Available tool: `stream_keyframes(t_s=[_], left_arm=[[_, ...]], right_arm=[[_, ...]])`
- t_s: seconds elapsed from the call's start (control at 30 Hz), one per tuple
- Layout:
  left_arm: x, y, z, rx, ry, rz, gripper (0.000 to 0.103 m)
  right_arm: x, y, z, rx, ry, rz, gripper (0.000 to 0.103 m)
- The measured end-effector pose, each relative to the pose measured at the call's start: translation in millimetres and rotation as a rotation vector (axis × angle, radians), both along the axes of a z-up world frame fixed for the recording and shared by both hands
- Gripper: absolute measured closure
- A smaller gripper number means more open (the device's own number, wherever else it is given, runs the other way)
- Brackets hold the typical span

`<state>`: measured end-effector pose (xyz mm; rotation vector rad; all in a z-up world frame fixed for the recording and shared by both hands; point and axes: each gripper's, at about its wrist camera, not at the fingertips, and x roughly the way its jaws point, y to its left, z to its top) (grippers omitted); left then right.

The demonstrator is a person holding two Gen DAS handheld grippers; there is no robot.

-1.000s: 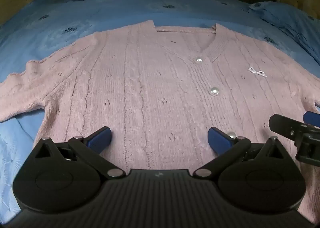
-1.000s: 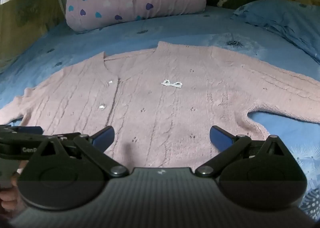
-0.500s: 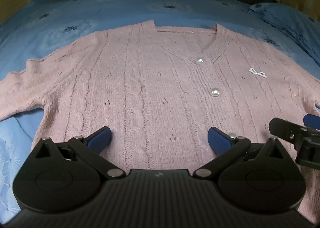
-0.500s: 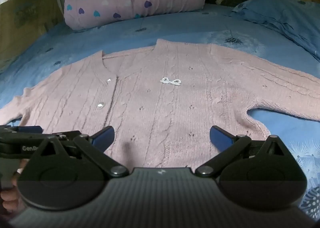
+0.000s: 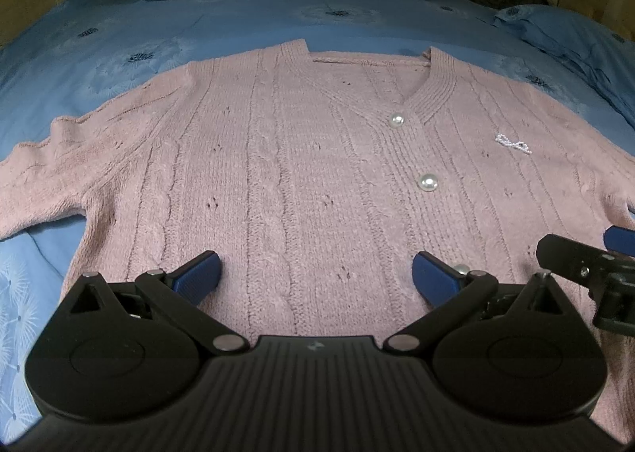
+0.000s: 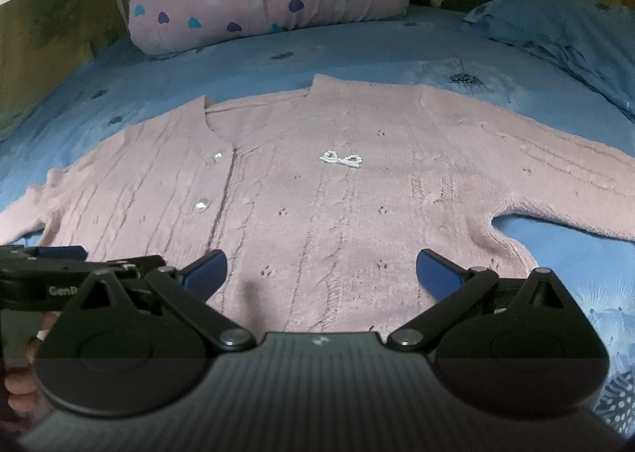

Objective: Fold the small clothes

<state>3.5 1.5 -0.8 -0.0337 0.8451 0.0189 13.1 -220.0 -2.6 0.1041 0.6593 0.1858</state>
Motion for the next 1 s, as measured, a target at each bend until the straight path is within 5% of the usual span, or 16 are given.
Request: stream_keyframes(t_s=[1.0], left_arm=[[0.7,-0.3,-0.4,0.002,0.0,0.0,0.0]], right_arm=[[-2.1,1.3,4.0,0.011,-0.006,0.016,0.0]])
